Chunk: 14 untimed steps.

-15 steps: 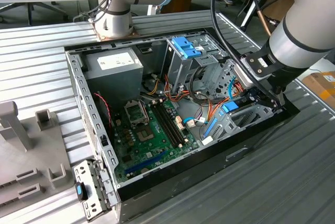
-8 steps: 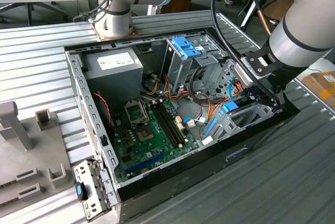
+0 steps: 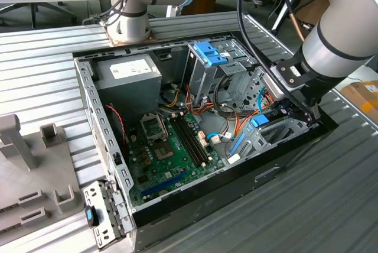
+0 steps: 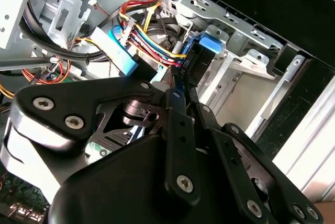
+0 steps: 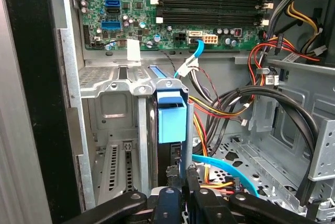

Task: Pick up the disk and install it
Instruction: 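Insert the first disk wire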

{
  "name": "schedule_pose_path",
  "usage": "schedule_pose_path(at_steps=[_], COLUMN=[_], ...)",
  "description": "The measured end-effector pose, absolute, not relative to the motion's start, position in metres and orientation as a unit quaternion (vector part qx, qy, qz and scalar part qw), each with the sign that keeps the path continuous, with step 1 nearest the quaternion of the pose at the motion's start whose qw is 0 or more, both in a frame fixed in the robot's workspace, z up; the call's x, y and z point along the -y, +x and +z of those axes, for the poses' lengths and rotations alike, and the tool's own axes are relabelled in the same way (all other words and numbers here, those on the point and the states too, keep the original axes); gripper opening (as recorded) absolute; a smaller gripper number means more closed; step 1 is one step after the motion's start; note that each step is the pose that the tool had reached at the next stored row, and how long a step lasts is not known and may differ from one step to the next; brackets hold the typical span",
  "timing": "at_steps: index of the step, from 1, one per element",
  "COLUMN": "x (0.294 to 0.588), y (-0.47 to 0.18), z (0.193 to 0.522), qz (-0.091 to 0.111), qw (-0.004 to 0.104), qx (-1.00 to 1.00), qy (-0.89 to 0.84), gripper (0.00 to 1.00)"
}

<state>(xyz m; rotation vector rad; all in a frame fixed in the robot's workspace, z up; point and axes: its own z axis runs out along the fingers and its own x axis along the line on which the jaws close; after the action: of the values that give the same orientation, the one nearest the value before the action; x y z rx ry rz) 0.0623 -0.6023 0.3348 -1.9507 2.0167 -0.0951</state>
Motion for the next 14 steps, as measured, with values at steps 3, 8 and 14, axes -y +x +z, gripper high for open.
schedule_pose_path(at_steps=[3,8,14], x=[0.6023,0.6023,0.6023], y=[0.0623,0.0623,0.0623], z=[0.3336,0.3317,0.3314], qz=[-0.033,-0.033,-0.033], qw=[0.166,0.166,0.166], qx=[-0.708,-0.708,-0.708], qy=[-0.685,-0.685,-0.685], gripper=[0.16,0.16,0.16])
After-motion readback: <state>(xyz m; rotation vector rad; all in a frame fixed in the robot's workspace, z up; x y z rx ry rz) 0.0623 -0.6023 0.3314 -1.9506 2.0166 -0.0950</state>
